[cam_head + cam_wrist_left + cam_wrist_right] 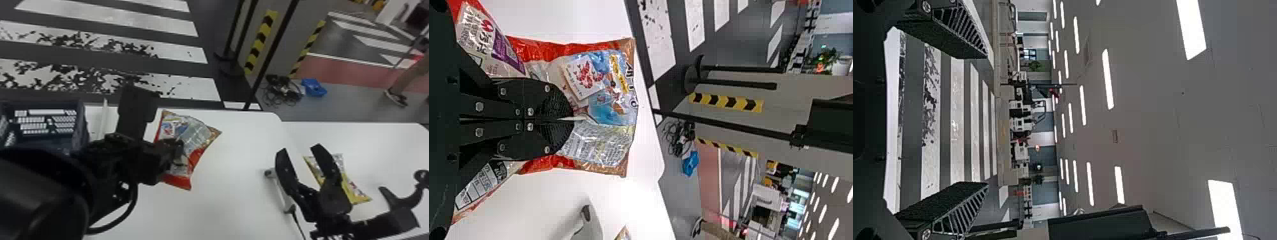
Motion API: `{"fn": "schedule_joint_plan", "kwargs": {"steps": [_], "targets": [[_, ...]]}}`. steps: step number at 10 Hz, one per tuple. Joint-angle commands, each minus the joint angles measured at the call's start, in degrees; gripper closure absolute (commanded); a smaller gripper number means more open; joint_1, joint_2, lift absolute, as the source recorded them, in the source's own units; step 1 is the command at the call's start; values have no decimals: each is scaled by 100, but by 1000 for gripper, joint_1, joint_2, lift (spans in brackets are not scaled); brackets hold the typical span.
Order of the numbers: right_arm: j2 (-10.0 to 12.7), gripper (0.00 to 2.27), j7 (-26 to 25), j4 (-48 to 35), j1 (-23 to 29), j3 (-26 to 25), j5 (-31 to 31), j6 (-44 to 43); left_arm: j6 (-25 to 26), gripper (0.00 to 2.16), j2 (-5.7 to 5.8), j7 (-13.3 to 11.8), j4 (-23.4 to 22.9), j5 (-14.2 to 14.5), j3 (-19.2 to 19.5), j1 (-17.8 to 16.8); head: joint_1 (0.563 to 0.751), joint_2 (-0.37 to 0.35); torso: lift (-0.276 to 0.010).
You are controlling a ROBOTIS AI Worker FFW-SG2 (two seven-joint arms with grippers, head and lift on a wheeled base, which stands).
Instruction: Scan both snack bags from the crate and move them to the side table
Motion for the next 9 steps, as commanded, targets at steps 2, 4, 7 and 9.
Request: {"fn": "schedule_joint_plan", "kwargs": {"steps": [2, 4, 7, 9], "targets": [[0, 80, 2, 79, -75, -13, 9, 0, -742, 1882, -16, -268, 1109, 0, -199, -193, 695, -350, -95], [0, 80, 2, 140, -154, -5, 9, 18, -1340, 1878, -16, -391, 1812, 0, -340, -316, 695, -350, -95], [0, 80, 2, 316, -277, 31, 0, 0, -2043, 1878, -16, -444, 2761, 0, -568, -536, 695, -350, -95], [0, 80, 2, 413, -391, 48, -35, 18, -2430, 1878, -16, -550, 3298, 9, -823, -677, 695, -350, -95]]}}
